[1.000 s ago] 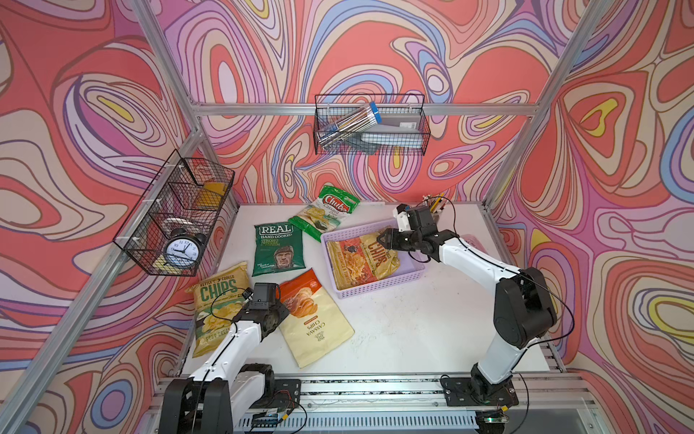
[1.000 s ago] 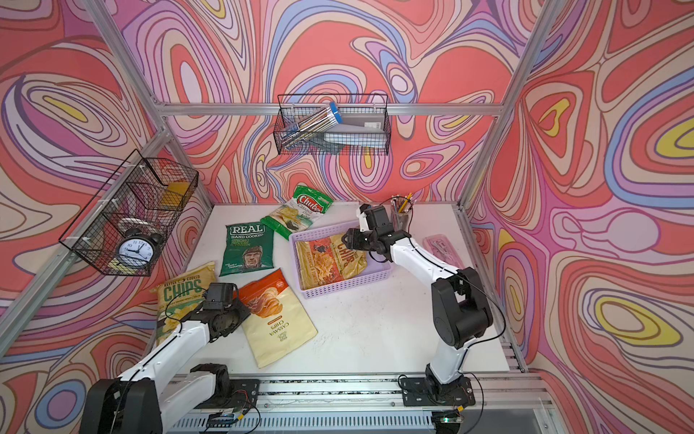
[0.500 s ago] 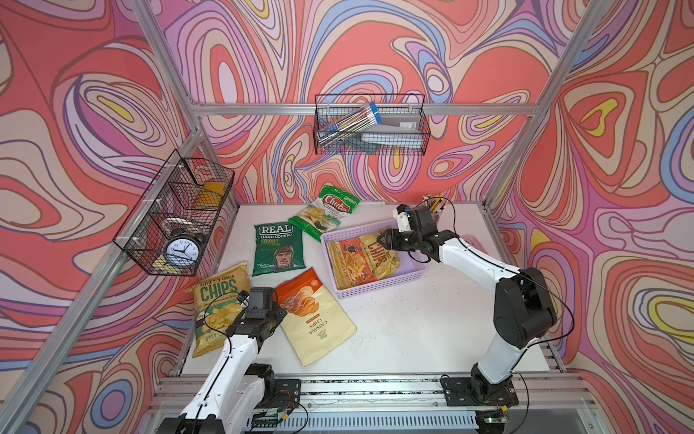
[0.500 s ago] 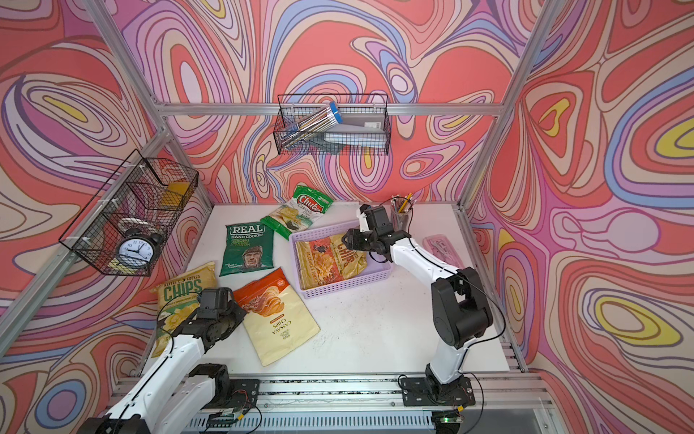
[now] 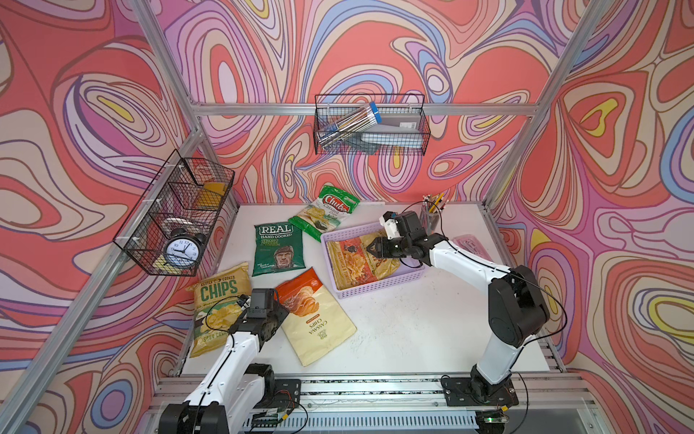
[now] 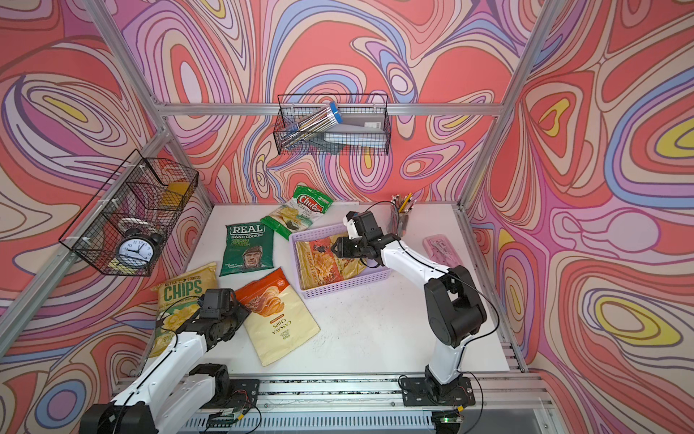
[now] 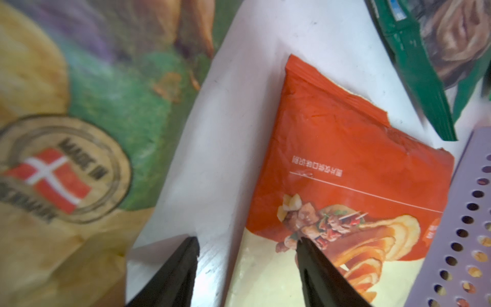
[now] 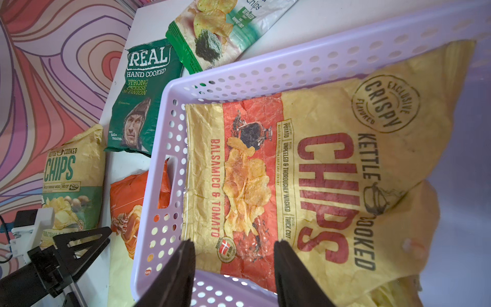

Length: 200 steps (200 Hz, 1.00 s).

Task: Put the potato chips into the basket
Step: Pick up the potato chip from the center of the board.

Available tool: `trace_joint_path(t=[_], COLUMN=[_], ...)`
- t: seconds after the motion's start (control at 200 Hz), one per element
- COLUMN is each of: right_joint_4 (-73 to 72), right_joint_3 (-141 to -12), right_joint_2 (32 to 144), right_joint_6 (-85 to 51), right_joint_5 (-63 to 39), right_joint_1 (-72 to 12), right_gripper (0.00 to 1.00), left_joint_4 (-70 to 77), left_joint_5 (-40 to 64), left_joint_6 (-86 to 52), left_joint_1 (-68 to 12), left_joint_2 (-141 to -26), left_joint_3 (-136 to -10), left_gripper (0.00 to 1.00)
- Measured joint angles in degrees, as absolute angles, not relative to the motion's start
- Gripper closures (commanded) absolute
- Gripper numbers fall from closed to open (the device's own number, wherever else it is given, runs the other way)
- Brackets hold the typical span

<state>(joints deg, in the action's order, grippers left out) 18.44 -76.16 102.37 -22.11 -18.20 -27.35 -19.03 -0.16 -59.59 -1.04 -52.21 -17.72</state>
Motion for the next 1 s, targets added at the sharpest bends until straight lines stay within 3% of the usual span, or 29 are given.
trace_joint_path(t=[0.14,0.406,0.716,1.001], right_joint_4=[18.48,18.9,18.92,18.9], right_joint_3=[-76.12,-76.12,-76.12,-76.12], right_joint_2=[102.37,102.39,102.39,102.21], right_joint_6=[-22.09,-21.89,-21.89,-21.69], right_joint_5=[-18.02,-17.56,-17.17,-16.27], right_joint_1=[-27.29,-27.29,-27.29,-27.29], right_gripper=[0.51,0.51,0.51,0.51], left_joint_4=[-11.51,-7.62,-9.85,-19.22], left_joint_5=[2.24,2.94,4.08,4.14], left_joint_6=[-61.45,-63.75,-63.31,-63.18], left_joint_1=[-1.02,-1.02,-1.02,-1.06], left_joint_2=[-52.18,-51.07,-50.28,-36.27], left_joint_3=[-14.55,-11.62,-12.93,-20.71], left_gripper=[0.64,1.0,1.0,1.0])
